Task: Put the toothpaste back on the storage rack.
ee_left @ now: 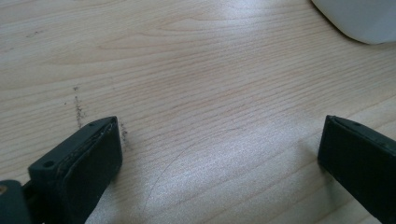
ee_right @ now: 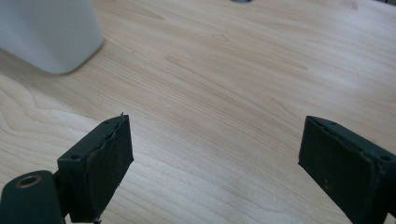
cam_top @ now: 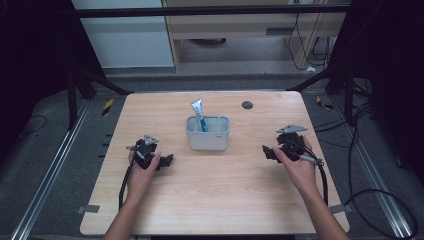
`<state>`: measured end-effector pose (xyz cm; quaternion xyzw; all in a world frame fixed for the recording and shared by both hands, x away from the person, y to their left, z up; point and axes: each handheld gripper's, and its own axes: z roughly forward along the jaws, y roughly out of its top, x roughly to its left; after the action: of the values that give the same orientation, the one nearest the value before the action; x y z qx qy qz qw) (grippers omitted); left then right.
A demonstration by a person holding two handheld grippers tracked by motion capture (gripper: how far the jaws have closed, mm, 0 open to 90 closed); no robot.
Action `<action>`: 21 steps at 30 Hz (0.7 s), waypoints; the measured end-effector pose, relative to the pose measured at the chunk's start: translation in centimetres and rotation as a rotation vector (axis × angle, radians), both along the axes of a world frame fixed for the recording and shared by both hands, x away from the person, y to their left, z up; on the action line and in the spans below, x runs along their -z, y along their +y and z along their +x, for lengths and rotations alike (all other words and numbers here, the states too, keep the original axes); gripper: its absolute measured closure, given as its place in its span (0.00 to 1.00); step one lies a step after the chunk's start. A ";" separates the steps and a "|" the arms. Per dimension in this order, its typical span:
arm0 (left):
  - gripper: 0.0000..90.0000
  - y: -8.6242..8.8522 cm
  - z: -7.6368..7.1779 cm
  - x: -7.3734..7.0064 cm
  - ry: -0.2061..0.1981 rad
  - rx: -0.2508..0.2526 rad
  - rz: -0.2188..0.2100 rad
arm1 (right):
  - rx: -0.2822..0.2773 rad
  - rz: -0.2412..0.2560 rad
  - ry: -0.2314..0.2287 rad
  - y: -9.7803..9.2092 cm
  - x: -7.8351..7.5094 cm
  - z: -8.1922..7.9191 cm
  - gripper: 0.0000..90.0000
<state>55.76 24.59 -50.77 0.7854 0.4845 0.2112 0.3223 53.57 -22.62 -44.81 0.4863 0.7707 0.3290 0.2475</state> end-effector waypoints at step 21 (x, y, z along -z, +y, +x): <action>0.00 0.0 0.0 0.0 0.000 0.000 0.001 | 0.076 0.064 0.049 -2.2 4.0 0.7 0.12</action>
<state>55.76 24.60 -50.77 0.7855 0.4844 0.2112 0.3220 54.32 -24.87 -48.82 0.5310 0.7465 0.3319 0.2250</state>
